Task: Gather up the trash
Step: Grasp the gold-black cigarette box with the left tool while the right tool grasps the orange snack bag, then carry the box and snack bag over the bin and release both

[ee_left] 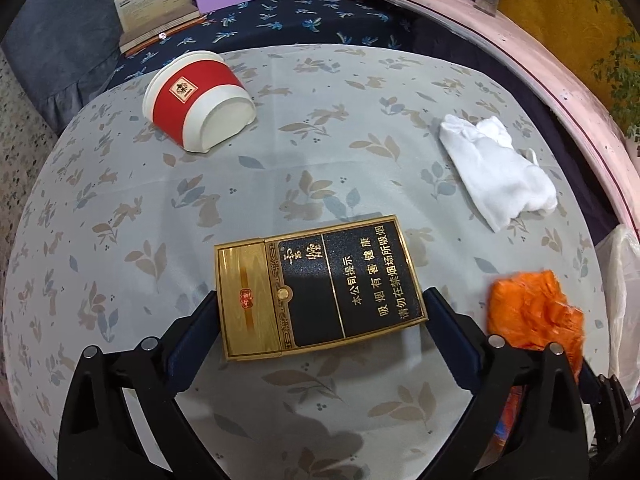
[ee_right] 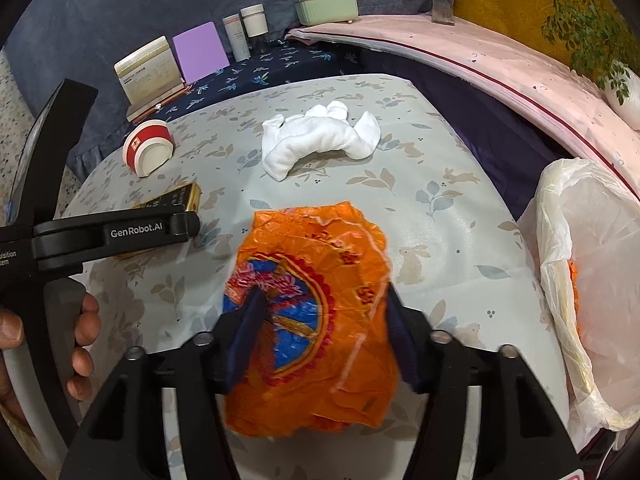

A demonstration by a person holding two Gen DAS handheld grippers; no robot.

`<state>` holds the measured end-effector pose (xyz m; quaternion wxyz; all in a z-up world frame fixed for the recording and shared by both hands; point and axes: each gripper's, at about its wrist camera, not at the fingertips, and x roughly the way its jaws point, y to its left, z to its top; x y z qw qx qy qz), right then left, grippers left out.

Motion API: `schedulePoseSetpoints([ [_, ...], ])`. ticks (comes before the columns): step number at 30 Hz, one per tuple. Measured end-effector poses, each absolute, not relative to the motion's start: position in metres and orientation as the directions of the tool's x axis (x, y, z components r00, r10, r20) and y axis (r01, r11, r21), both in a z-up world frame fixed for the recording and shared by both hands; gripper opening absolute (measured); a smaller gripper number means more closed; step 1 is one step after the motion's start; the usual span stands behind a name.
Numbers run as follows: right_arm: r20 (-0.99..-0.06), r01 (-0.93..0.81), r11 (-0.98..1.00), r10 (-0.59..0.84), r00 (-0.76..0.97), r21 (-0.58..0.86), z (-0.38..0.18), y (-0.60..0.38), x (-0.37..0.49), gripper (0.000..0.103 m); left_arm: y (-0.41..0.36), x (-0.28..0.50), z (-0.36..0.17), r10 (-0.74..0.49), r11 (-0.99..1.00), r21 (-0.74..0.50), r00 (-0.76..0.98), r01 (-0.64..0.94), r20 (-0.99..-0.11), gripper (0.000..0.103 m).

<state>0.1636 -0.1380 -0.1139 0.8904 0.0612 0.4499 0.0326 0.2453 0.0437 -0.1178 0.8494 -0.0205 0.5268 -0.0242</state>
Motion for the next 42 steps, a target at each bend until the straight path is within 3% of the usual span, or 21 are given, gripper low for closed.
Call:
schedulePoseSetpoints([
  [4,-0.794,-0.001,0.987,0.131,0.593,0.161,-0.110,-0.141,0.163,0.010,0.042,0.239,-0.114,-0.089,0.996,-0.089,0.442,0.020,-0.892,0.093],
  [7,-0.784,-0.002,0.986,0.136,0.605,0.170,-0.104,-0.143,0.159,0.007,0.037,0.232,-0.107,-0.100,0.995,-0.095,0.451,0.034,-0.887,0.093],
  [23,-0.653,0.059,0.982,0.076,0.753,0.182,-0.025,-0.192,0.124,0.006,-0.014,0.191,-0.029,-0.204,0.976,-0.126,0.555,0.176,-0.806,0.093],
  [32,-0.576,0.160,0.971,-0.028,0.817,0.180,0.017,-0.253,0.095,0.006,-0.070,0.166,0.006,-0.282,0.946,-0.119,0.579,0.303,-0.765,0.093],
  [42,-0.554,0.290,0.943,-0.155,0.818,0.164,0.030,-0.323,0.064,0.006,-0.143,0.143,0.018,-0.361,0.896,-0.114,0.554,0.429,-0.750,0.093],
])
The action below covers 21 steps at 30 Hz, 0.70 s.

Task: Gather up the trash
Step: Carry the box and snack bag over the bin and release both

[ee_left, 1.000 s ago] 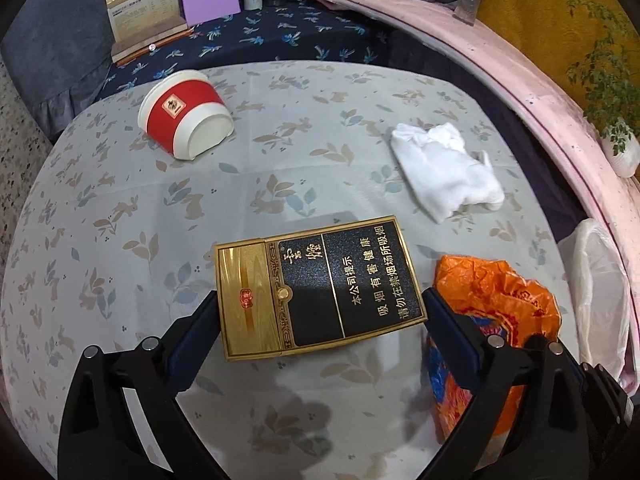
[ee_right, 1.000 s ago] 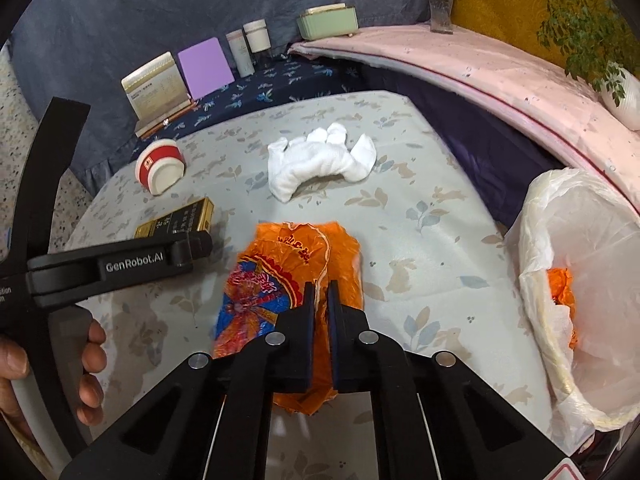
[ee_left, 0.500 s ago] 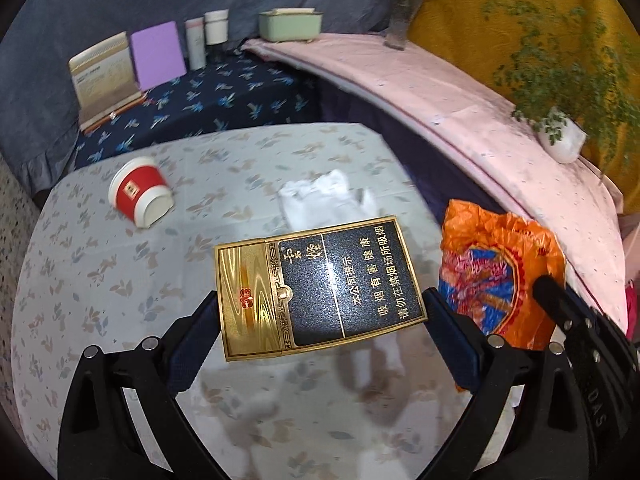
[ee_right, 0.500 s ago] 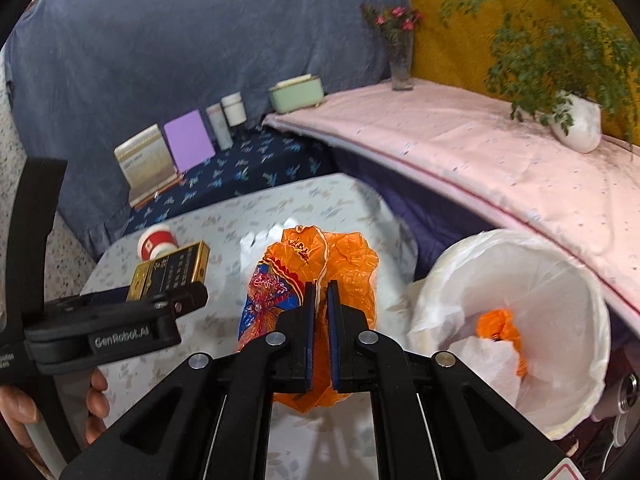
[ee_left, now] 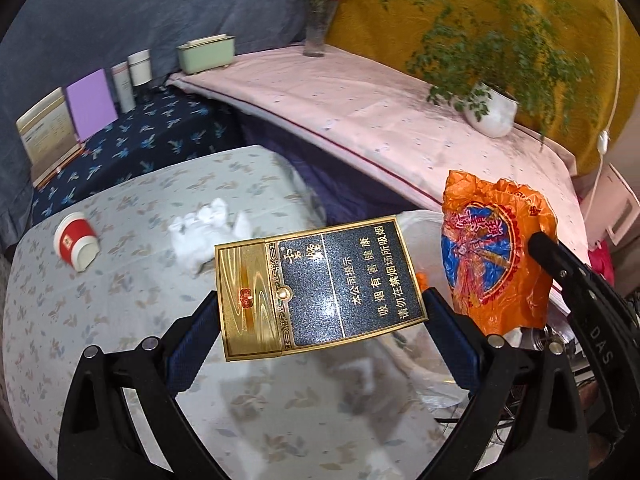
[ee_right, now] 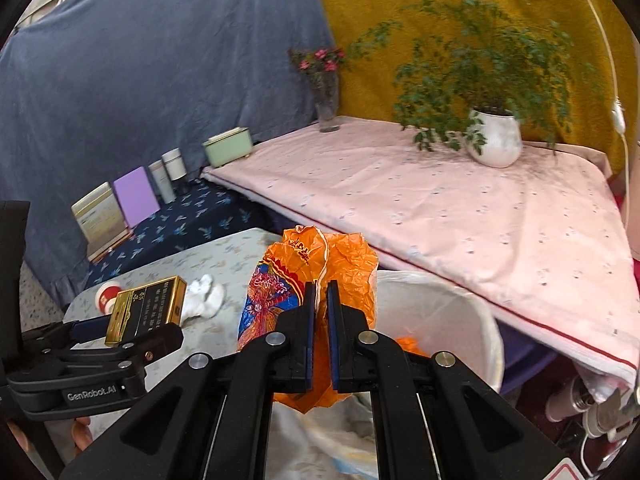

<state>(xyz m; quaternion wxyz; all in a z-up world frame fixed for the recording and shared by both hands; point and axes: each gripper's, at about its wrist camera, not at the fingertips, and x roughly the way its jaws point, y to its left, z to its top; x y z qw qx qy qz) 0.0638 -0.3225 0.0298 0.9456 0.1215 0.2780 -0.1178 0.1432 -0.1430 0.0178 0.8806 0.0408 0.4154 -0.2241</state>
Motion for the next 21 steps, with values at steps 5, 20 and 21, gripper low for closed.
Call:
schedulePoseSetpoints([
  [5,-0.559,0.345,0.925,-0.204,0.804,0.158,0.030,-0.351,0.053,0.006,-0.177,0.136,0.014,-0.391,0.867,-0.112,0.522,0.486,-0.758,0.093],
  [20,-0.567,0.424,0.884,-0.250,0.785,0.197,0.019,-0.387,0.044,0.027,-0.207,0.135,0.013,-0.454,0.838,-0.168,0.492,0.519,-0.743,0.094],
  [21,-0.565,0.422,0.884,-0.249,0.787,0.198,0.020,-0.387,0.045,0.028,-0.205,0.137,0.012,-0.451,0.842,-0.172,0.492,0.512,-0.745,0.094],
])
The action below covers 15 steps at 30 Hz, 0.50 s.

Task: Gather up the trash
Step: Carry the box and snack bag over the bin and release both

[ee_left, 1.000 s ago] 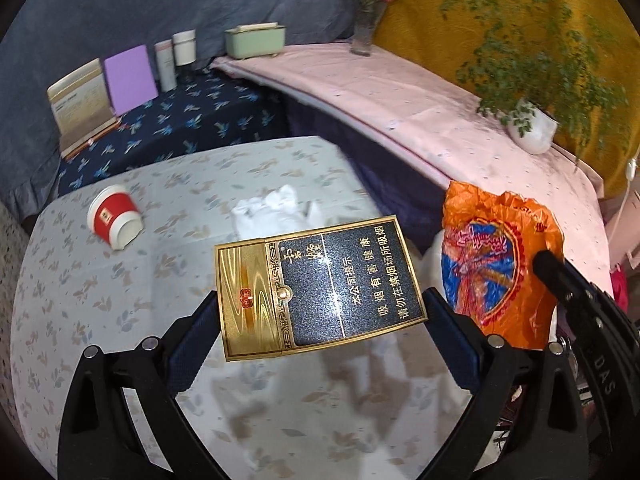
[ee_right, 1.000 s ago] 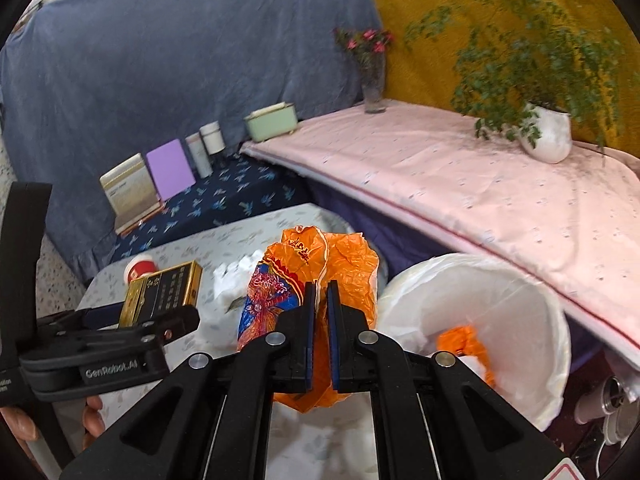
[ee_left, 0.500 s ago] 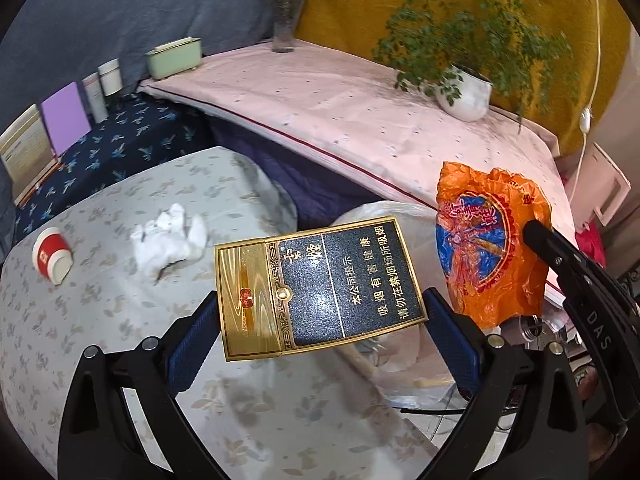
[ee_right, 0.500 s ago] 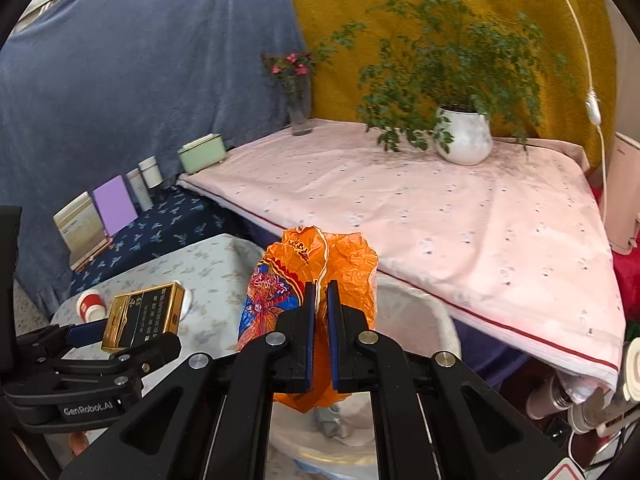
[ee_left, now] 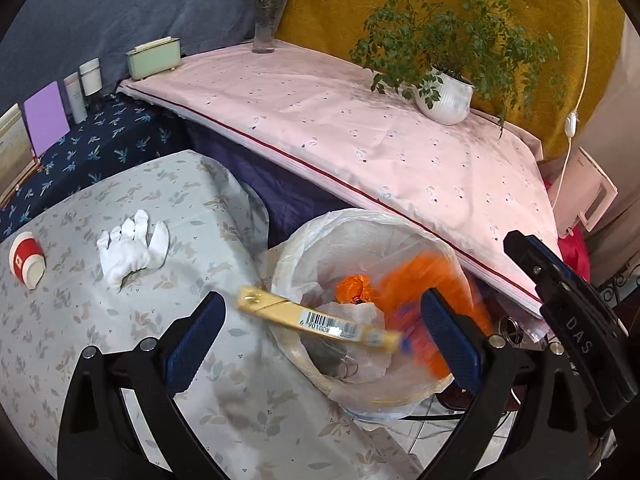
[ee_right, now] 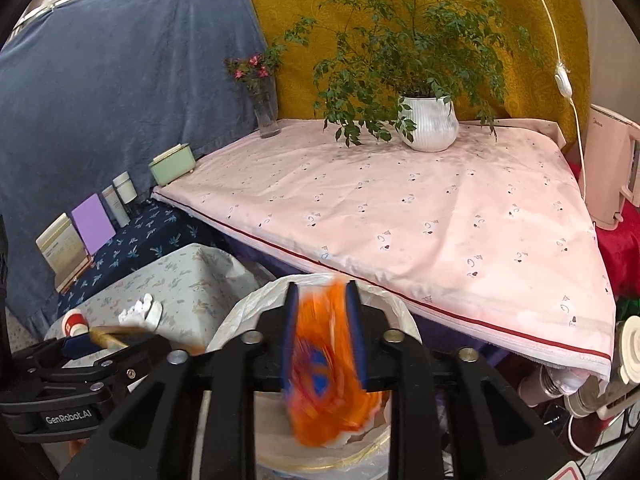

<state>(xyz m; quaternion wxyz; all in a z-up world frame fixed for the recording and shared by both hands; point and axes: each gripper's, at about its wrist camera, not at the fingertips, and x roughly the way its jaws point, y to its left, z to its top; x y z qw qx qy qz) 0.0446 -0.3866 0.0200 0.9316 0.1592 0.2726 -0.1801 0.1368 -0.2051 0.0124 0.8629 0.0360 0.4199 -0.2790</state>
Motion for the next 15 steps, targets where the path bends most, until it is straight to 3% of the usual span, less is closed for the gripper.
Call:
schedulePoseSetpoints([
  [5,-0.562,0.407,0.893,-0.241,0.791,0.190,0.022,-0.379,0.048,0.029,-0.197,0.141,0.015,-0.446,0.853,-0.180,0.505,0.489,-0.739,0.094],
  [15,-0.547,0.375,0.910,-0.226,0.806,0.178,0.030,-0.361,0.051,0.040,-0.173,0.148,0.020,-0.436,0.870,-0.189,0.533,0.454,-0.725,0.094],
])
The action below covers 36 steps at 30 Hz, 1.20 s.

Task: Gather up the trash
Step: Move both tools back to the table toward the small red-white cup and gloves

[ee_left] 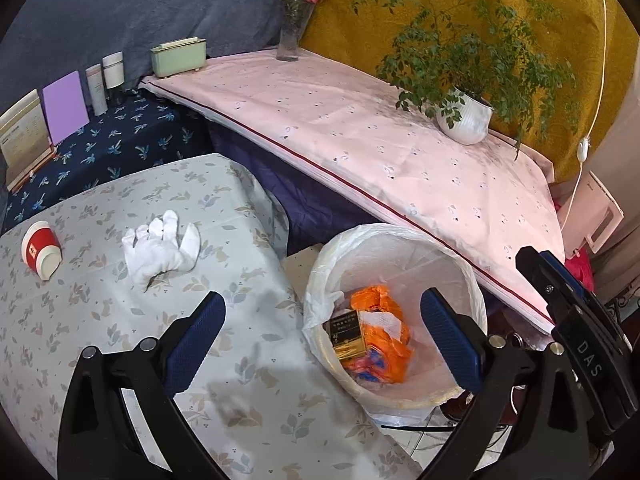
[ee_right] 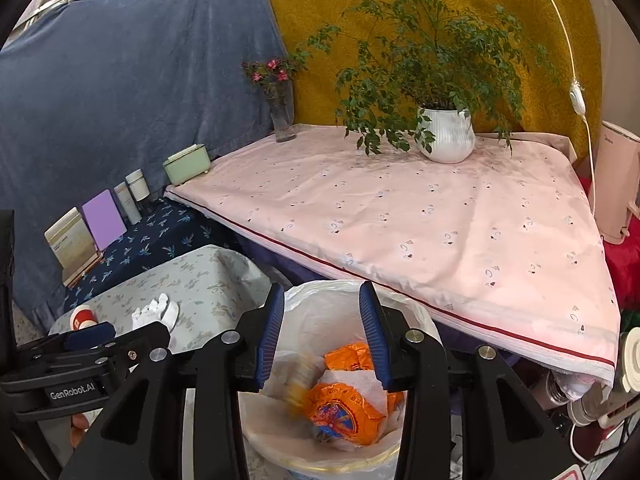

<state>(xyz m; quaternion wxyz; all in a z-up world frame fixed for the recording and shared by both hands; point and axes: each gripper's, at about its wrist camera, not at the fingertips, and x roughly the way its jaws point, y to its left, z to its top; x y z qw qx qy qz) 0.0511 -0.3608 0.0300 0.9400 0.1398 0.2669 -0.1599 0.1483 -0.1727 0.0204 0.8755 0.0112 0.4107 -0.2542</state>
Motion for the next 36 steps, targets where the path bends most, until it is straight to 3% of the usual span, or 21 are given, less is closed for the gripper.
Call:
schedulePoseSetpoints([
  [25,-0.560,0.225,0.963,-0.107,0.822,0.147,0.029,-0.280,0.097,0.050,-0.063,0.185,0.010,-0.297,0.953,-0.182,0.618,0.244,-0.728,0.094],
  [36,-0.583,0.126,0.985,-0.031,0.812,0.122,0.018,-0.221,0.131,0.061,-0.002,0.203,-0.003,-0.205,0.979,-0.159,0.642,0.129,-0.739,0.094],
])
